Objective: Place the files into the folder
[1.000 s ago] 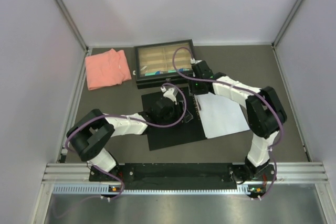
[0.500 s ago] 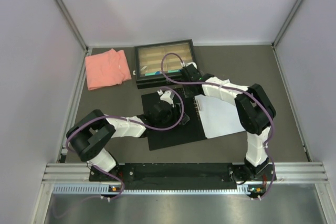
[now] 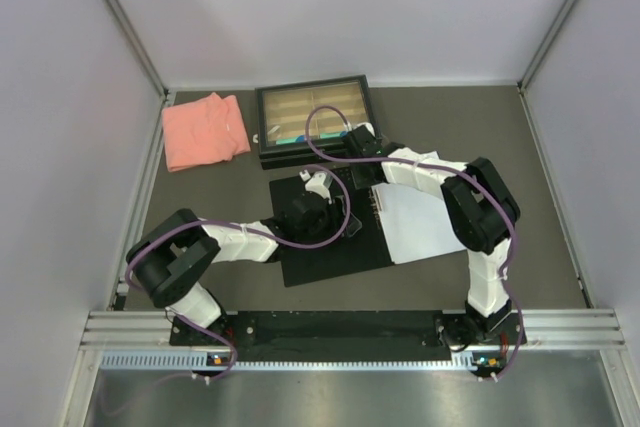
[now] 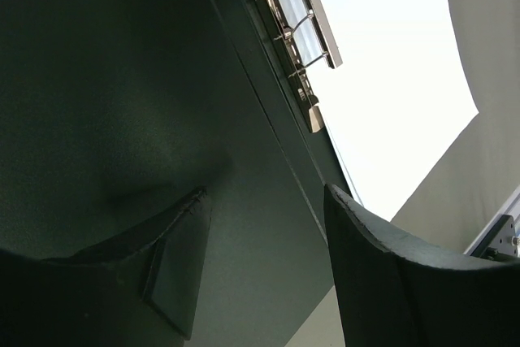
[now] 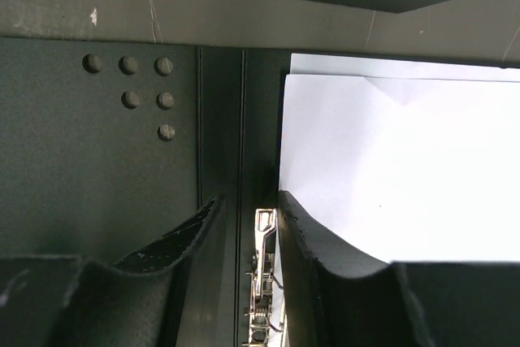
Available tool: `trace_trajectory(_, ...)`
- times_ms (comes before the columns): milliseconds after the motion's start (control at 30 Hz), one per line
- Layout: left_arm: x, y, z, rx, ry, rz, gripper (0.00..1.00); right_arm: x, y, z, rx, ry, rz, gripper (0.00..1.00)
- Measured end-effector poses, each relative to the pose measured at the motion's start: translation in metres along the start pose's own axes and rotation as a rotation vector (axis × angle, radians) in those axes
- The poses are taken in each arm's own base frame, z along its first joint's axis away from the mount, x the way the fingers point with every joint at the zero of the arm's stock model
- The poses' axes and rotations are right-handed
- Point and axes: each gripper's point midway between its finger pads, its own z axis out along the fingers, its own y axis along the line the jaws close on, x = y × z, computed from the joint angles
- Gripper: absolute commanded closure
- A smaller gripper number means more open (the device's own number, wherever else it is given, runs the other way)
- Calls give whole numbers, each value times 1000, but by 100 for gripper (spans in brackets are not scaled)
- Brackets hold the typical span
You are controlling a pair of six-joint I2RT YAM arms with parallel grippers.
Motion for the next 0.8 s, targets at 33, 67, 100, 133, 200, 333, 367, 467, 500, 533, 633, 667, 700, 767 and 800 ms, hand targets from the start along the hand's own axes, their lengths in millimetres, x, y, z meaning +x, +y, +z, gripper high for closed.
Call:
trace_trajectory(33,0,0,0,2,-2,0,38,0,0,0,0,0,0,69)
trace_trajectory(67,-1,-1,0,3,-3,0,38,0,0,0,0,0,0,70)
trace_trajectory(100,-1,-1,0,3,-3,0,38,0,0,0,1,0,-1,72)
trace_trajectory(133,-1,-1,0,3,-3,0,38,0,-1,0,3,0,-1,75)
trace_trajectory(200,-1,-1,0,3,-3,0,38,0,-1,0,7,0,-2,77)
trace_trajectory(333,-1,-1,0,3,-3,0,38,0,-2,0,12,-1,-3,83)
trace_trajectory(367,-1,-1,0,3,-3,0,38,0,-3,0,14,-2,-3,84)
trace_trajectory(467,-1,-1,0,3,-3,0,40,0,-3,0,17,-3,-7,92)
trace_trajectory(500,-1,-1,0,2,-2,0,41,0,-3,0,17,-3,-8,93)
trace_trajectory(533,-1,-1,0,2,-2,0,42,0,-3,0,17,-4,-9,95)
trace_trajectory(633,-1,-1,1,-2,0,-7,45,-1,-3,-1,17,-7,-8,99)
trace_trajectory(667,-3,0,2,-5,-2,-12,47,-2,-4,-1,17,-8,-7,99)
trace_trajectory(700,-3,1,4,-12,2,-18,48,-3,-4,-2,15,-11,-6,100)
trace_trajectory(767,-4,3,8,-27,11,-29,48,-4,-4,-6,12,-19,-4,100)
trace_trajectory(800,-4,6,11,-37,15,-37,49,-6,-4,-8,10,-26,-2,100)
